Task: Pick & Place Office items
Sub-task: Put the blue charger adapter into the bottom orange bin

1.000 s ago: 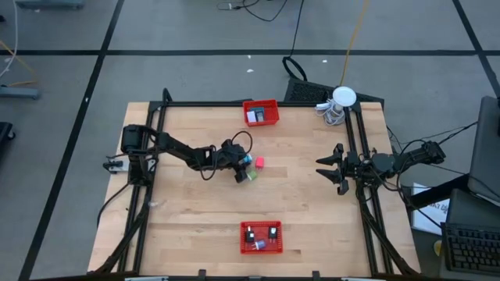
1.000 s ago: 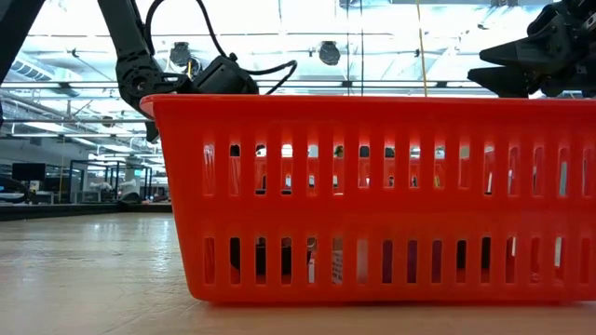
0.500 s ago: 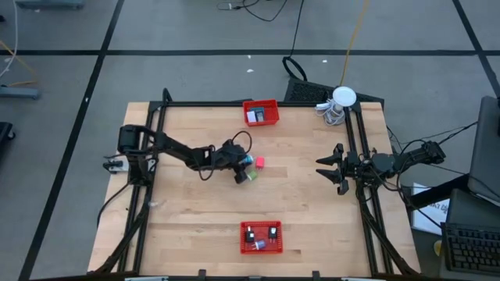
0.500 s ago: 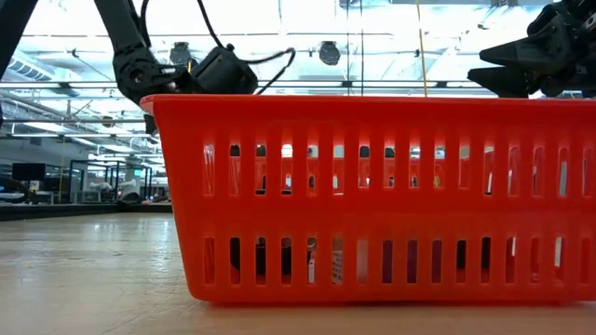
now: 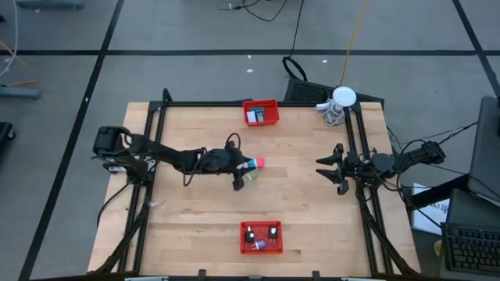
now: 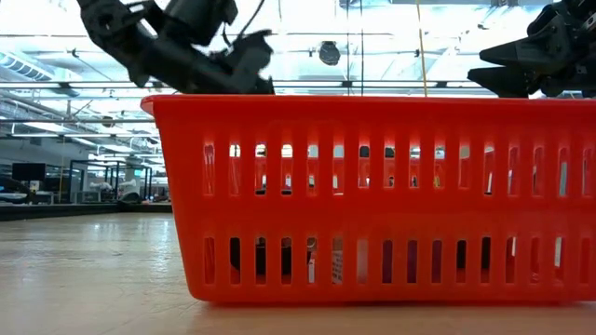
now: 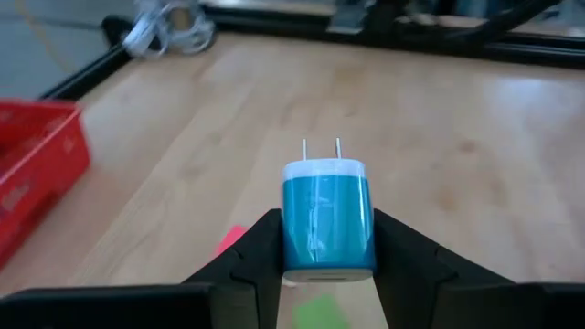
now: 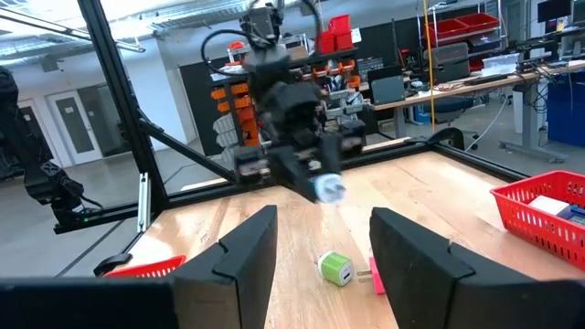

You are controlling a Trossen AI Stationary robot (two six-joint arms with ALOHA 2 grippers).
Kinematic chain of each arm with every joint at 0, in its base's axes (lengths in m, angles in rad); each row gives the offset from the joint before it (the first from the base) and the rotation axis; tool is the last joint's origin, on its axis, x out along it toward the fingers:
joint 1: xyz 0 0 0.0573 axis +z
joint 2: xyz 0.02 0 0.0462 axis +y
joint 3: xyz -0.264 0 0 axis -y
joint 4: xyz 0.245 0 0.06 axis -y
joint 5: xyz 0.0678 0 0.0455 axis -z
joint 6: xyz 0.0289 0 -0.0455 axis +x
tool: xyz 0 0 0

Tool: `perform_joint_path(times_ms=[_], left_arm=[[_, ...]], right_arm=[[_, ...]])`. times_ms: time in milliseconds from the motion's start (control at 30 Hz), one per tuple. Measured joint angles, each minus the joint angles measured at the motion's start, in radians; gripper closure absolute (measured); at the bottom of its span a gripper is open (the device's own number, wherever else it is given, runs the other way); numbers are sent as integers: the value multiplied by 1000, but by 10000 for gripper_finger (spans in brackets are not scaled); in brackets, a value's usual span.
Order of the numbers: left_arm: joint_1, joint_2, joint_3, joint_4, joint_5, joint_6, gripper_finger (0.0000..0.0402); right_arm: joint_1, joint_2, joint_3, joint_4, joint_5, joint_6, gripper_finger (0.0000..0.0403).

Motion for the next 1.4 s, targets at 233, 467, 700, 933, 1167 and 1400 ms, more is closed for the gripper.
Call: perform_joint_path(times_ms=[233,467,700,933,1167,1400], left_arm=[[-95,-52,0,48,0,25,270],[-188,-54,0,106,0,12,267],[-274,-54,0,133,0,-33,270],[-364,-54,55,57,-1,-107,270],[-438,6,234,-136,-26,-37,270],[-444,141,298,-139,-18,-23,270]], right_arm=[[0,0,0,0,0,0,238],[0,0,0,0,0,0,238],[0,0,0,0,0,0,238],[0,0,0,0,0,0,238],[0,0,0,0,0,0,238],[0,0,0,0,0,0,238]])
